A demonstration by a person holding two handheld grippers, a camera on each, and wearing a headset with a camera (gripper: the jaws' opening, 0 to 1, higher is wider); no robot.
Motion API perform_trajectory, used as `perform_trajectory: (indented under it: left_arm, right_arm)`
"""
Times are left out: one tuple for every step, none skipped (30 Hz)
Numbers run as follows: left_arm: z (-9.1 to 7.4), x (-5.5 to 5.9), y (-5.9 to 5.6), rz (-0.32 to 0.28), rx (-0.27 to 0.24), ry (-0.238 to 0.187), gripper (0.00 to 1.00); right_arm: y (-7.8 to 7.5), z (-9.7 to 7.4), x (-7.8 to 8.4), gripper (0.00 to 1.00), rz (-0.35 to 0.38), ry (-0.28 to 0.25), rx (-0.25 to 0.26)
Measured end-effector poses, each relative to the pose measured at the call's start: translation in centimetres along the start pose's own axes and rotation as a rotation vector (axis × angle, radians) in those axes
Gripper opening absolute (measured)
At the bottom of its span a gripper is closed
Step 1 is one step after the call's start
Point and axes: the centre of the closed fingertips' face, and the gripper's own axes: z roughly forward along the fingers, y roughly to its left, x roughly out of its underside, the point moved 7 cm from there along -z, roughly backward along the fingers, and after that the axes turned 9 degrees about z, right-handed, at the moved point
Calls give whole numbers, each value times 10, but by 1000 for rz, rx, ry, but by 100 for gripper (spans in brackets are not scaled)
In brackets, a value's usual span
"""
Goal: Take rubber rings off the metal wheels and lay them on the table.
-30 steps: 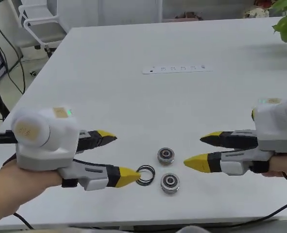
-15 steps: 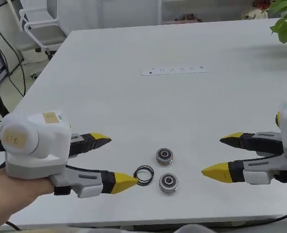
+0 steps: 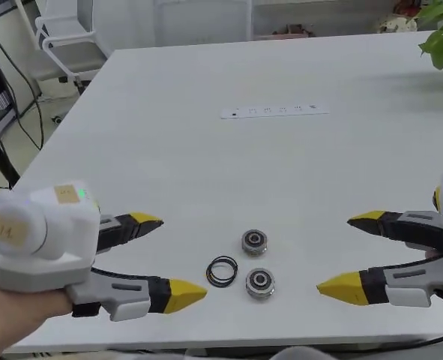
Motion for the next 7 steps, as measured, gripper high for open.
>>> perform_trajectory:
  left_arm:
    - [-1,0,-1,-1,-1,1,74]
    - [-1,1,-1,-3,-1,1,75]
    - [-1,1,-1,-3,-2,0,75]
    - [-2,1,-1,-5,-3,1,75]
    - [-2,2,-2,-5,-4,2,75]
    - [-3,2,-1,-5,-6,4,75]
    - [-3,2,-1,-6,-8,4,75]
  right_arm:
    - [0,-1,0,79,-6,2,0]
    - [0,-1,0,79,-9,3,1]
    - [0,-2,0,79,-10,3,1]
    - [0,-3,0,79,-10,3,2]
    - [0,-3,0,80,-10,2,4]
    - [0,-4,0,80,-8,2,5]
    - [-1,-4,0,80,-7,2,5]
